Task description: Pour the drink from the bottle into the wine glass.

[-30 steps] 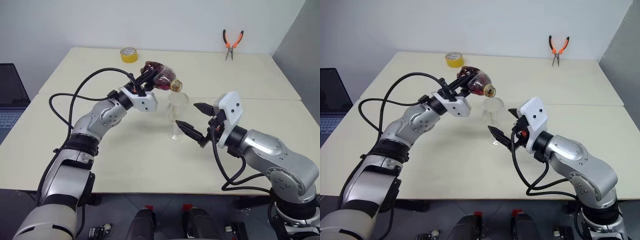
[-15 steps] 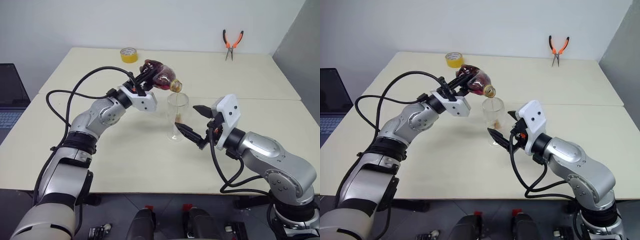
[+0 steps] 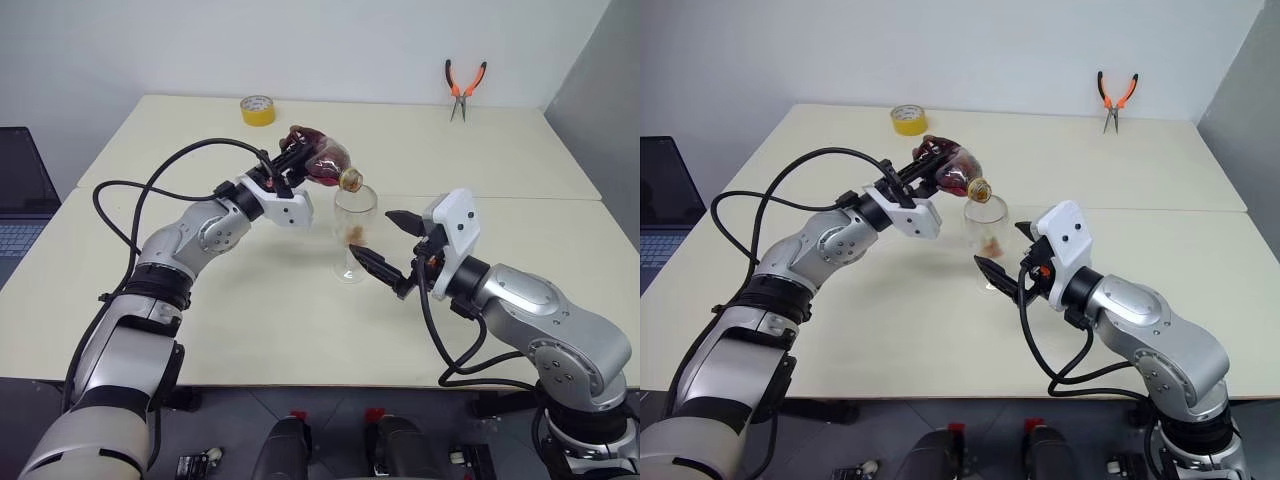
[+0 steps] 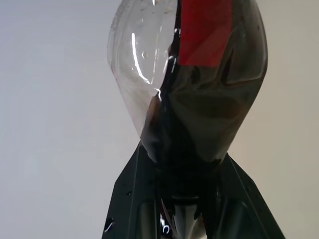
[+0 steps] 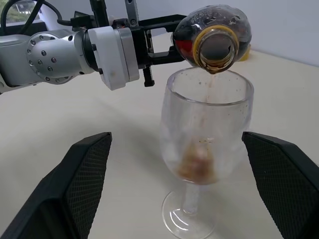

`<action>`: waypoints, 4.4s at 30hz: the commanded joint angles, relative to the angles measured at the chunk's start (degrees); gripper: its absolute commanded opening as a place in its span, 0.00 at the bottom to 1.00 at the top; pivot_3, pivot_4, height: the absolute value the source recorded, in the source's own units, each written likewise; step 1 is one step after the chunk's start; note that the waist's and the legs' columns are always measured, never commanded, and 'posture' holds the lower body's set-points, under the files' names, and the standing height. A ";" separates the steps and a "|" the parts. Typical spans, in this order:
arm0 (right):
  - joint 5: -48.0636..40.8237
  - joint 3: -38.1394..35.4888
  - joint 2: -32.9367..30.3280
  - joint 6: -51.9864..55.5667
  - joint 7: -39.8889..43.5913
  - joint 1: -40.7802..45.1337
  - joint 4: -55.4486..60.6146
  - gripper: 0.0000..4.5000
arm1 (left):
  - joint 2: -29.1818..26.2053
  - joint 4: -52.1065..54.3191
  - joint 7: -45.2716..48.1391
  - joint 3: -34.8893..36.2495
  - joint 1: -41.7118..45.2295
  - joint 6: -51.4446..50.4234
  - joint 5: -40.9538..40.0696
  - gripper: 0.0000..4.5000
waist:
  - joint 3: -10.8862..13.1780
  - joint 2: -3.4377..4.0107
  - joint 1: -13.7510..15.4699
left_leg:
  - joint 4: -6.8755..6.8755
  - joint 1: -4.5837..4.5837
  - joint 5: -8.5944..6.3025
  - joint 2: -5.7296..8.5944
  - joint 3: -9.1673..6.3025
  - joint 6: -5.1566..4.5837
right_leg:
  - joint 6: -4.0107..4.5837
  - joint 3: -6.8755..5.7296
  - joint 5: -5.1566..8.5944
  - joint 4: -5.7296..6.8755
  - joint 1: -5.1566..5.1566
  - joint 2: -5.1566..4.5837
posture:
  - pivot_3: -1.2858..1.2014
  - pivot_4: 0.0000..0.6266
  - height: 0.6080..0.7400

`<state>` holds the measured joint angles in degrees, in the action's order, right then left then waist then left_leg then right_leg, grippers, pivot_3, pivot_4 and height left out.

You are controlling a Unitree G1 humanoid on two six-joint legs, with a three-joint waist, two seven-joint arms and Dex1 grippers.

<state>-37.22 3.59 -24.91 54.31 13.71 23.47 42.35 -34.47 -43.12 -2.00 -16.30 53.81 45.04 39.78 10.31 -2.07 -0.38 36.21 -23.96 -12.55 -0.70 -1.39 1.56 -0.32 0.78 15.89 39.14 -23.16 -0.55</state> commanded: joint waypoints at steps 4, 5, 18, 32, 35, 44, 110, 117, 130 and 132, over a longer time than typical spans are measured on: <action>-0.13 -0.37 0.23 -0.09 -0.06 1.23 2.17 1.00 | -1.23 -0.53 -2.31 -0.05 3.42 1.56 0.15 0.14 | 0.00 0.00 0.00 | 0.04 0.00 0.00 0.00 0.01 0.00 | 0.00 -0.01 0.00 0.02 0.00 0.00 | 0.52 0.24 1.00; -0.11 -0.38 0.23 -0.04 -0.09 1.26 2.14 1.00 | -1.32 -0.78 -2.57 -0.21 3.56 1.77 0.43 0.14 | 0.00 0.00 0.00 | 0.05 0.00 0.00 0.00 0.01 0.00 | 0.00 0.00 -0.01 0.03 0.00 0.00 | 0.52 0.24 1.00; 1.33 -0.94 -1.78 -0.92 0.78 -1.25 2.01 1.00 | -2.43 -3.63 -5.95 -1.91 5.26 3.44 2.34 0.14 | 0.00 0.00 0.00 | 0.46 -0.01 0.00 0.01 0.01 0.00 | -0.01 -0.01 0.00 0.43 0.00 0.00 | 0.52 0.24 1.00; 2.05 -0.72 -1.39 -1.37 1.67 -1.72 2.13 1.00 | -3.00 -5.60 -8.48 -3.24 7.23 3.83 3.75 0.14 | 0.00 0.00 -0.06 | 0.76 0.03 0.03 -0.01 0.06 -0.05 | -0.07 -0.01 0.03 0.79 0.00 0.06 | 0.52 0.24 1.00; 2.04 -0.63 -1.26 -1.28 1.66 -1.60 2.16 1.00 | -3.01 -5.70 -8.66 -3.34 7.31 3.80 3.83 0.14 | 0.00 0.00 -0.06 | 0.75 0.02 0.03 0.00 0.05 -0.05 | -0.04 -0.01 0.02 0.78 -0.01 0.05 | 0.52 0.24 1.00; 1.87 -0.45 -0.89 -0.92 1.55 -1.19 2.41 1.00 | -2.81 -6.84 -9.46 -3.53 7.92 2.94 4.26 0.14 | 0.00 0.00 -0.07 | 0.75 0.03 0.03 0.00 0.06 -0.05 | -0.06 -0.02 0.02 0.78 -0.01 0.05 | 0.52 0.24 1.00; 2.24 0.41 0.31 -1.14 1.63 -1.66 3.07 1.00 | -1.40 -3.87 -3.31 -1.76 5.35 1.67 -2.90 0.14 | 0.00 0.00 -0.16 | 0.75 0.03 0.03 -0.01 0.04 -0.05 | -0.04 0.00 0.01 0.78 -0.02 0.05 | 0.52 0.24 1.00; 2.59 0.63 0.19 -2.04 2.39 -1.86 2.85 1.00 | -0.28 -1.15 0.53 0.47 2.01 -1.20 -8.19 0.14 | 0.00 0.00 -0.19 | 0.76 0.04 0.03 -0.01 0.03 -0.05 | -0.04 0.00 0.01 0.79 -0.02 0.05 | 0.52 0.24 1.00; 4.21 2.65 -3.11 -7.28 8.69 -4.82 4.59 1.00 | 7.71 16.05 13.70 12.78 -13.04 -25.79 -31.99 0.14 | -0.01 0.01 -0.88 | 0.76 0.04 0.03 -0.03 0.00 -0.05 | -0.01 0.06 0.00 0.80 -0.01 0.04 | 0.52 0.24 1.00; 4.17 2.76 -3.71 -7.88 9.85 -5.10 4.78 1.00 | 9.28 19.33 14.23 15.29 -15.86 -31.84 -35.46 0.14 | -0.01 0.01 -1.13 | 0.78 0.04 0.03 -0.04 -0.06 -0.05 | -0.01 0.05 0.00 0.82 -0.01 0.04 | 0.52 0.24 1.00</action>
<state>-32.76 6.62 -28.30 48.30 22.35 18.43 44.64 -25.42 -28.62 12.07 -4.18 37.71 16.99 7.92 10.29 -2.06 -1.52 37.00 -23.91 -12.51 -0.74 -1.46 1.51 -0.35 0.82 15.90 39.96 -23.16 -0.51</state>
